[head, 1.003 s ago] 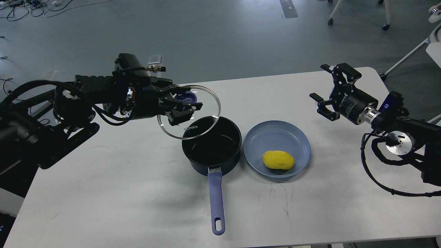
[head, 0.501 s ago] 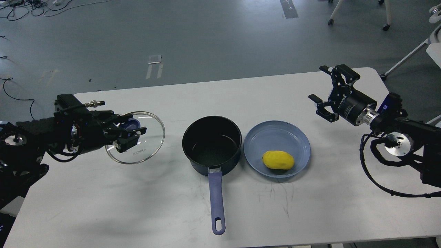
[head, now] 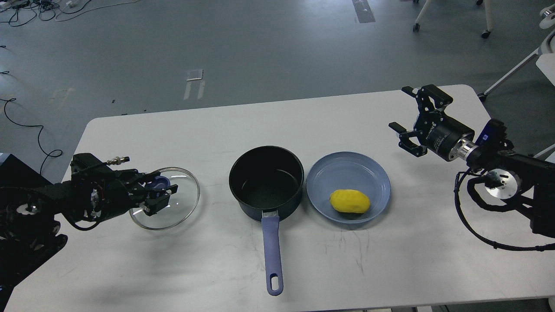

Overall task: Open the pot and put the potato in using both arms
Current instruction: 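Set the glass lid on the table beside the pot, release it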

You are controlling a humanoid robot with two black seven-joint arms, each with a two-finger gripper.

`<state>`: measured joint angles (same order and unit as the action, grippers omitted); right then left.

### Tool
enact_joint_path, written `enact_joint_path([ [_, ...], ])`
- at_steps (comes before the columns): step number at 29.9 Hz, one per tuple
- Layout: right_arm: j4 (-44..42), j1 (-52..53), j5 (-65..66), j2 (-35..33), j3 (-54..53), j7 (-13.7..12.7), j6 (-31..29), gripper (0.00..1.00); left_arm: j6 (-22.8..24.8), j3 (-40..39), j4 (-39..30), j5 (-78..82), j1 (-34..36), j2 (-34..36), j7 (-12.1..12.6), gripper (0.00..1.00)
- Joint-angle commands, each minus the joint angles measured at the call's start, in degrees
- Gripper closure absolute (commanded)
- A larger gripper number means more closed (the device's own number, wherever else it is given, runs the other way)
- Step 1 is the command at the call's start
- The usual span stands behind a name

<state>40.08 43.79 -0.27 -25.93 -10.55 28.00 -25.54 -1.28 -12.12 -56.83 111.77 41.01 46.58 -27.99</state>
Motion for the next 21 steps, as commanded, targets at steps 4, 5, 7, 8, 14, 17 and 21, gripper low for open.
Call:
enact_joint_path([
  [4,0.0,0.0,0.0,0.0,0.0,0.0,0.1,0.01,-0.5,0.0,2.4,-0.1,-0.6,-2.0,0.0,0.39],
  [5,0.0,0.0,0.0,0.0,0.0,0.0,0.1,0.01,-0.5,0.0,2.6,0.0,-0.6,-2.1,0.0,0.38],
  [7,0.0,0.0,0.0,0.0,0.0,0.0,0.1,0.01,-0.5,0.0,3.2,-0.1,-0.6,-2.5,0.0,0.38],
  [8,0.0,0.0,0.0,0.0,0.0,0.0,0.1,0.01,-0.6,0.0,3.3,-0.1,-0.6,-2.5,0.0,0.37],
  [14,0.0,0.0,0.0,0.0,0.0,0.0,0.1,0.01,-0.7,0.0,3.4,-0.1,-0.7,-2.5,0.0,0.12],
  [17,0.0,0.0,0.0,-0.2,0.0,0.0,0.1,0.01,-0.7,0.0,3.2,-0.8,-0.6,-2.1,0.0,0.05],
  [21,0.3,0.3,0.4,-1.0,0.1,0.0,-0.2,0.01,-0.2,-0.4,2.0,-6.5,0.1,-1.7,0.0,0.03],
])
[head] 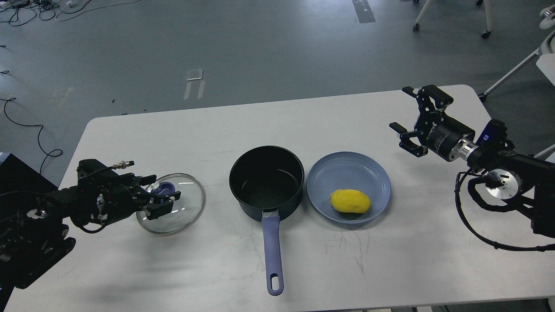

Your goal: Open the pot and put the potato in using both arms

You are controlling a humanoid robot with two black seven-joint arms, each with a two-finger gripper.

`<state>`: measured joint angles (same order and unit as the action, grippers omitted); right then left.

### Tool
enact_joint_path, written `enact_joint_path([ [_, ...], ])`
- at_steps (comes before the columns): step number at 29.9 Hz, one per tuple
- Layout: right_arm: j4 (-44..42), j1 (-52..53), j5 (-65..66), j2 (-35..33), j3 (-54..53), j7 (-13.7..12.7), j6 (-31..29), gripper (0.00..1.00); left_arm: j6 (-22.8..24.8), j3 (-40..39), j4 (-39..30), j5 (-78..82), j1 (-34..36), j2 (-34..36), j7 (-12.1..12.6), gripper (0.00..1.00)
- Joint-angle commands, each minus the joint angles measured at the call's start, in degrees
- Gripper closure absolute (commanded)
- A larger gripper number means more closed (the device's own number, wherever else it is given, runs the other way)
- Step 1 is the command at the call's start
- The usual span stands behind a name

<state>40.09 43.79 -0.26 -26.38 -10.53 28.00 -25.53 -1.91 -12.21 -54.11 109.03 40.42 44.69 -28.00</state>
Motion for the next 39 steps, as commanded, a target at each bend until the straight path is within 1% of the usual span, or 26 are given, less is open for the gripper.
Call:
enact_joint_path([
  [1,0.5,0.5,0.9,-1.0,0.1,0.0,-0.2,0.01,0.7,-0.3,-1.5,-5.5,1.0,0.3,0.0,0.03],
  [3,1.7,2.1,6.8,-3.6,1.2,0.0,-0.4,0.01,2.0,-0.4,-5.5,-14.8,3.3,1.6,0.0,0.03],
  [4,2.3,3.0,9.2,-4.0,1.7,0.0,-0.4,0.01,3.0,-0.4,-6.3,-17.8,4.5,2.0,0.0,0.03],
  [5,3.3,5.2,14.4,-5.0,3.0,0.0,-0.4,0.01,5.7,-0.4,-7.5,-24.1,6.6,2.2,0.0,0.03],
  [7,4.5,7.4,20.0,-6.1,4.7,0.0,-0.4,0.01,8.5,-0.4,-8.5,-30.8,8.5,2.2,0.0,0.03],
  [8,6.0,9.9,24.9,-7.2,6.6,0.0,-0.4,0.01,10.8,-0.4,-9.1,-37.5,10.4,2.2,0.0,0.03],
  [9,6.8,11.3,27.1,-7.6,7.6,0.0,-0.4,0.01,11.7,-0.4,-9.2,-40.6,11.3,2.2,0.0,0.03],
  [11,10.1,18.1,33.8,-9.1,11.6,0.0,-0.4,0.01,14.8,-0.4,-9.3,-51.7,14.6,2.2,0.0,0.03],
  [13,11.6,22.0,37.0,-9.6,14.1,0.0,-0.4,0.01,16.1,-0.4,-9.3,-56.8,15.7,2.2,0.0,0.03],
  [14,13.2,26.3,40.1,-9.6,17.1,0.0,-0.4,0.01,17.0,-0.4,-9.3,-61.2,16.7,2.2,0.0,0.03],
  [15,13.7,28.3,41.6,-9.6,18.8,0.0,-0.4,0.01,17.5,-0.4,-9.3,-63.0,17.0,2.2,0.0,0.03],
  [17,15.5,36.0,46.6,-8.6,26.4,0.0,-0.4,0.01,18.7,-1.3,-9.3,-67.8,17.8,2.2,0.0,0.03],
  [19,17.0,39.4,49.6,-7.4,30.1,0.0,-0.4,0.01,19.3,-2.5,-9.4,-68.5,17.7,2.2,0.0,0.03],
  [22,20.0,45.6,59.5,-2.6,37.7,0.0,-0.3,0.01,21.9,-6.0,-9.4,-68.8,17.7,2.0,0.0,0.03],
  [24,21.9,47.4,66.4,0.1,40.6,0.0,-0.1,0.01,23.1,-7.0,-9.4,-68.8,17.7,1.9,0.0,0.03],
  [27,22.6,48.9,72.4,3.3,42.8,0.0,0.2,0.01,23.3,-7.5,-9.4,-68.8,17.7,1.9,0.0,0.03],
  [31,22.7,49.5,76.4,8.1,46.3,0.0,0.6,0.01,23.4,-7.5,-9.4,-68.7,17.7,2.0,0.0,0.03],
  [32,22.7,49.5,76.5,8.1,46.3,0.0,0.6,0.01,23.4,-7.5,-9.4,-68.7,17.7,2.0,0.0,0.03],
  [37,22.7,49.4,83.0,12.4,51.9,0.0,6.5,0.01,23.2,-7.5,-11.3,-68.7,17.8,2.2,0.0,0.03],
  [39,22.7,49.4,83.2,12.7,52.6,0.0,7.0,0.01,23.2,-7.6,-11.7,-68.7,17.8,2.3,0.0,0.03],
])
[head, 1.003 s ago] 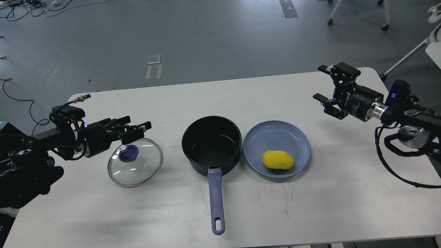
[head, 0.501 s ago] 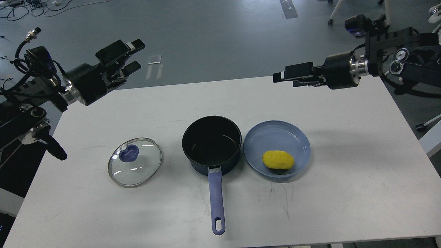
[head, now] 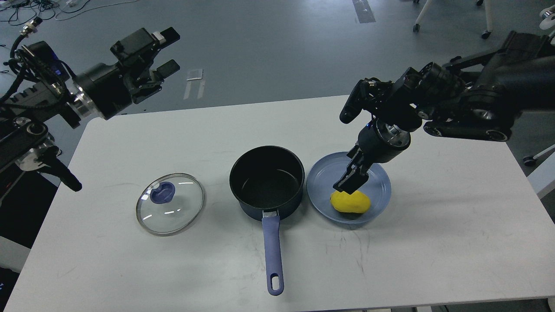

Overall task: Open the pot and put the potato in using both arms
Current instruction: 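Lower the right gripper onto the yellow potato and grasp it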

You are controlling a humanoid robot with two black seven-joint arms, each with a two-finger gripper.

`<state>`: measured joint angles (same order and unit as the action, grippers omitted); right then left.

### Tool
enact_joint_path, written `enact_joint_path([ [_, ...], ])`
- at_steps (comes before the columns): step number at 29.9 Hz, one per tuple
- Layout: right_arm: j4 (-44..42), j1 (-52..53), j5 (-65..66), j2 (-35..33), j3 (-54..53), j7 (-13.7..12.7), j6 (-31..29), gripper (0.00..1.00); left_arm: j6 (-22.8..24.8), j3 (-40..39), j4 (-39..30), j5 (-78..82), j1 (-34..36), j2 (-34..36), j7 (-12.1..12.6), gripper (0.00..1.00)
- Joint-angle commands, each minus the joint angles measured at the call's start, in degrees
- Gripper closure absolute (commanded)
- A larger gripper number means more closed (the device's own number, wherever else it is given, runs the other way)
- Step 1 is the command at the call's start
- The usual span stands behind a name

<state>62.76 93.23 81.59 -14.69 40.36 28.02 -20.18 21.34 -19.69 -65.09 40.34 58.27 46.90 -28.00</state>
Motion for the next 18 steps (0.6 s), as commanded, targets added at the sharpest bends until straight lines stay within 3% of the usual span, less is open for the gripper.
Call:
enact_joint_path([
  [1,0.0,-0.1,1.4,1.2,1.9,0.0,1.6,0.01,-0.1,0.0,-0.7,0.0,0.0,0.1,0.0,0.03],
  [18,-1.6,-6.0,1.2,3.6,4.5,0.0,6.4,0.03,-0.2,0.0,-0.8,0.0,-0.2,-0.1,0.0,0.03],
])
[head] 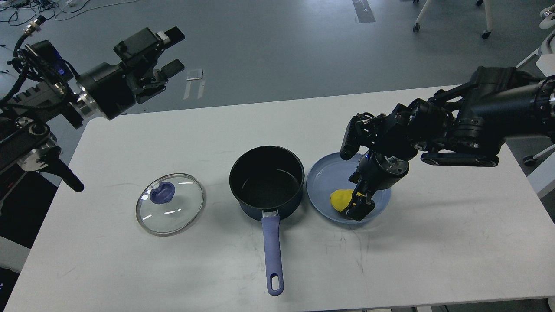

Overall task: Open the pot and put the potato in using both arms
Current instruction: 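Lower the right gripper onto the yellow potato and grasp it, then lift the potato with the right gripper and carry it over the pot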

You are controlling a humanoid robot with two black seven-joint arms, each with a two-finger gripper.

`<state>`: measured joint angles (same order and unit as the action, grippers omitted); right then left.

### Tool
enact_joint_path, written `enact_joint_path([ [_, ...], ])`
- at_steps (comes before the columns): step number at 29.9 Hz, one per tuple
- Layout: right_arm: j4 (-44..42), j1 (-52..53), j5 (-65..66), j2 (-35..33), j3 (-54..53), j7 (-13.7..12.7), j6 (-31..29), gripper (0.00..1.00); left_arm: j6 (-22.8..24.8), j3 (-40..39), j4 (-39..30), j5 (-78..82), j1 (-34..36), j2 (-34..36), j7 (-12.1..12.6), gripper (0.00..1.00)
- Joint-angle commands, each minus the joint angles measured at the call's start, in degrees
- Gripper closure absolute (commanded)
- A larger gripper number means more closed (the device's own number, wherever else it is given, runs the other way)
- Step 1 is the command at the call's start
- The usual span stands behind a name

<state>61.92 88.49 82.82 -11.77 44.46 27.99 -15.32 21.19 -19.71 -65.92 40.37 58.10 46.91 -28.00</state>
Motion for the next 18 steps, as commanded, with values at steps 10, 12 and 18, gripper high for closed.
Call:
enact_joint_path([
  [10,-1.3,-1.5,0.1,1.2,0.6,0.0,1.9,0.42,0.0,0.0,0.0,0.0,-0.1,0.0,0.0,0.03],
  [12,-1.4,-1.5,0.1,1.2,1.2,0.0,1.9,0.60,0.0,0.0,0.0,0.0,-0.1,0.0,0.0,0.03],
  [18,-1.3,-0.2,0.1,0.7,2.3,0.0,1.9,0.81,0.0,0.0,0.0,0.0,-0.3,0.1,0.0,0.03],
])
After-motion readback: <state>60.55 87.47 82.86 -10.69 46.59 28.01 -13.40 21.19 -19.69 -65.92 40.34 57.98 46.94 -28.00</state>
